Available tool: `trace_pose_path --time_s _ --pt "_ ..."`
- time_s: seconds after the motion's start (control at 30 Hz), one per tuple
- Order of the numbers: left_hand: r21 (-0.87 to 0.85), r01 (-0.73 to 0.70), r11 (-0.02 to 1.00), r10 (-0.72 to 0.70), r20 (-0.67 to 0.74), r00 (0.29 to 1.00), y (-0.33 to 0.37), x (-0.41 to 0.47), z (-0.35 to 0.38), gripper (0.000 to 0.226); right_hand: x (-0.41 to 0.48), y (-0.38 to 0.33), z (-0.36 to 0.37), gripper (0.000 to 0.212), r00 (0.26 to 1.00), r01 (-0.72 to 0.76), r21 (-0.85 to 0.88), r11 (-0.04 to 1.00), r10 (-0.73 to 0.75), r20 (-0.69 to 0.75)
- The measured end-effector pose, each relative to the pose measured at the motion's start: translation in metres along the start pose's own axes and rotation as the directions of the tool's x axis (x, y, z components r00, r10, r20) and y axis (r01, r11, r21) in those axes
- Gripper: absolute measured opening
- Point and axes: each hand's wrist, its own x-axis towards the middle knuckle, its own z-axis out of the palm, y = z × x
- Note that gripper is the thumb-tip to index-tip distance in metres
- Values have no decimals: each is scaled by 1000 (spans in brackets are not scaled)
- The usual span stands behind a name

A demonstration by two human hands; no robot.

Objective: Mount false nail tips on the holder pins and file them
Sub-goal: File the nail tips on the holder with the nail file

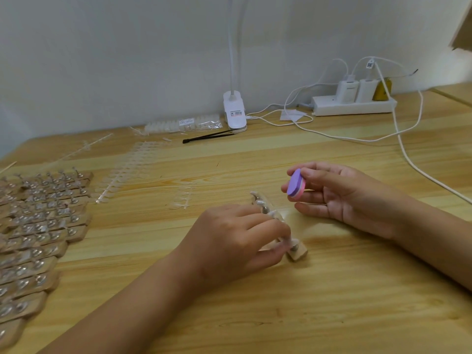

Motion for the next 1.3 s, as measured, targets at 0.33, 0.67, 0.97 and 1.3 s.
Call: trace_pose_path --time_s 0.33,0.67,0.97,1.3 --pt "-155 98 983 -93 36 995 1 -1 2 22 1 1 -1 27 1000 -13 -13 1000 13 6" --pt "-214 169 962 -162 49 986 5 -1 4 23 0 0 0 25 1000 -18 -33 999 18 -8" --pt "-239 142 961 -143 15 990 5 0 0 26 0 1 -1 25 1000 -7 -25 1000 7 -6" --pt "-134 55 989 -57 -9 998 0 0 5 11 -5 -12 -24 18 959 117 -921 371 -283 8"
